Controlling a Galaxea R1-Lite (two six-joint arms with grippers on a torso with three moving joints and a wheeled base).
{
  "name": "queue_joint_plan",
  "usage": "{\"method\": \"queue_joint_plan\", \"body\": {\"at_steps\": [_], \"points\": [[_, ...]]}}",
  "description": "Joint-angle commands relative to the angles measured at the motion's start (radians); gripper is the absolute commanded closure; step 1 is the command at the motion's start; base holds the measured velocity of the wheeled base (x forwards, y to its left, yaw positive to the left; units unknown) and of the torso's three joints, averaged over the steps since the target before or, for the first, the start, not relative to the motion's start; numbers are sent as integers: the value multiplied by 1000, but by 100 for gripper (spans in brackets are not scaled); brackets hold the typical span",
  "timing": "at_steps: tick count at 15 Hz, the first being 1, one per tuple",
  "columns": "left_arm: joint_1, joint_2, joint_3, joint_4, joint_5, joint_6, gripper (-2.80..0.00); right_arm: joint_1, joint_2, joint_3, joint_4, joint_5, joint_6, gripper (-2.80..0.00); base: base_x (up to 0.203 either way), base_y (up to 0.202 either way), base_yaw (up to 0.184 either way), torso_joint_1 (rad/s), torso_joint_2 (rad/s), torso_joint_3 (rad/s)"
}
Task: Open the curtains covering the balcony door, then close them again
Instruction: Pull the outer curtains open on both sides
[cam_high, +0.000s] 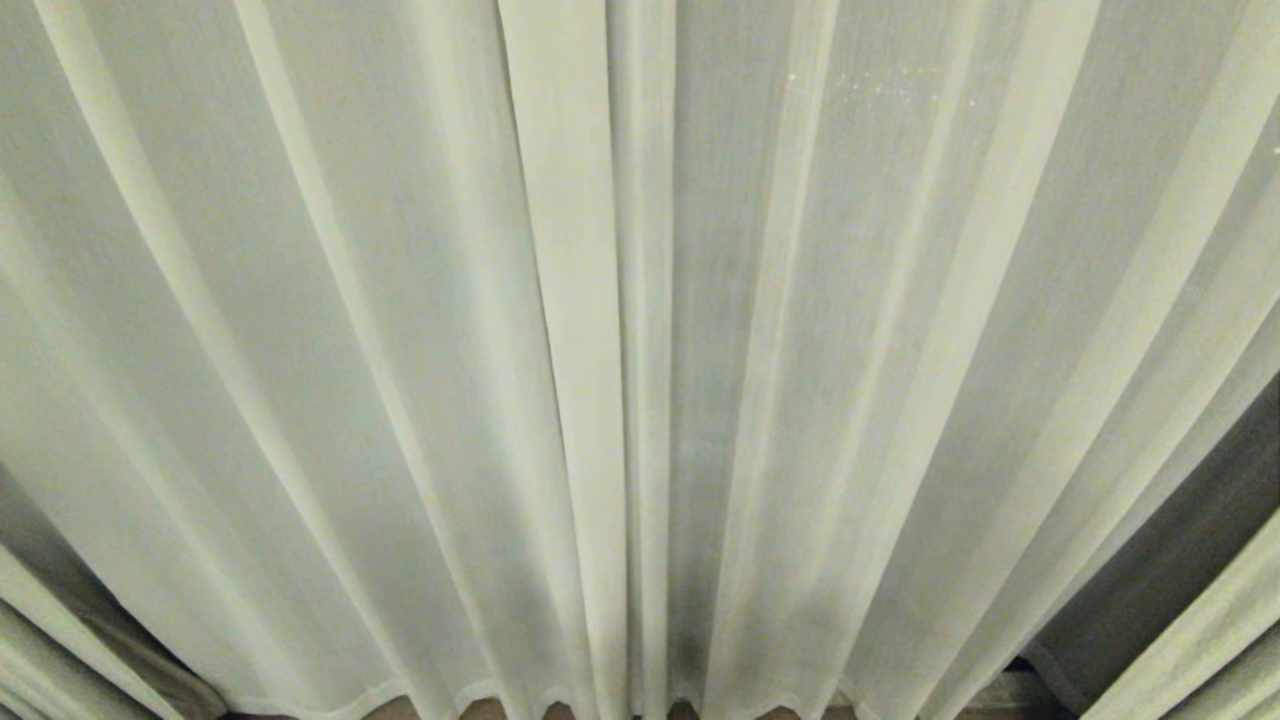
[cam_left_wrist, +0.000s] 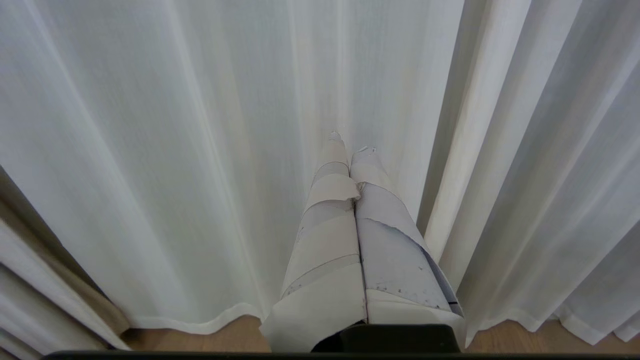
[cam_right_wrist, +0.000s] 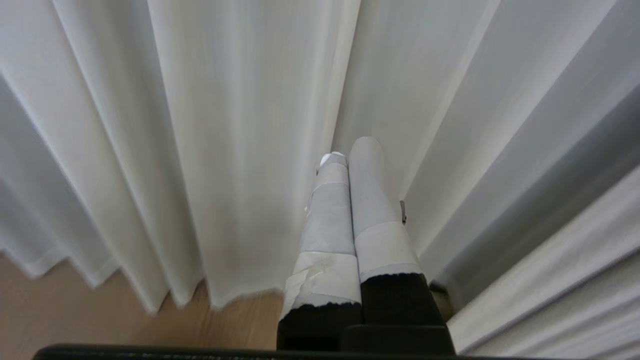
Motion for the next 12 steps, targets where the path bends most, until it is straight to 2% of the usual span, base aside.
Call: {"method": "queue_joint_plan", "body": {"at_steps": [1,3,7,12], "points": [[0,0,-1,0,0,0,0,67,-11,0,11,0,8,0,0,0,0,0,0,0],[0,0,0,0,0,0,0,110,-74,0,14,0,11,0,0,0,0,0,0,0],[0,0,-1,0,0,0,0,123,-290,0,7,0,10,0,0,0,0,0,0,0],[0,0,1,0,0,0,0,123,-293,0,5,0,12,0,0,0,0,0,0,0]]}}
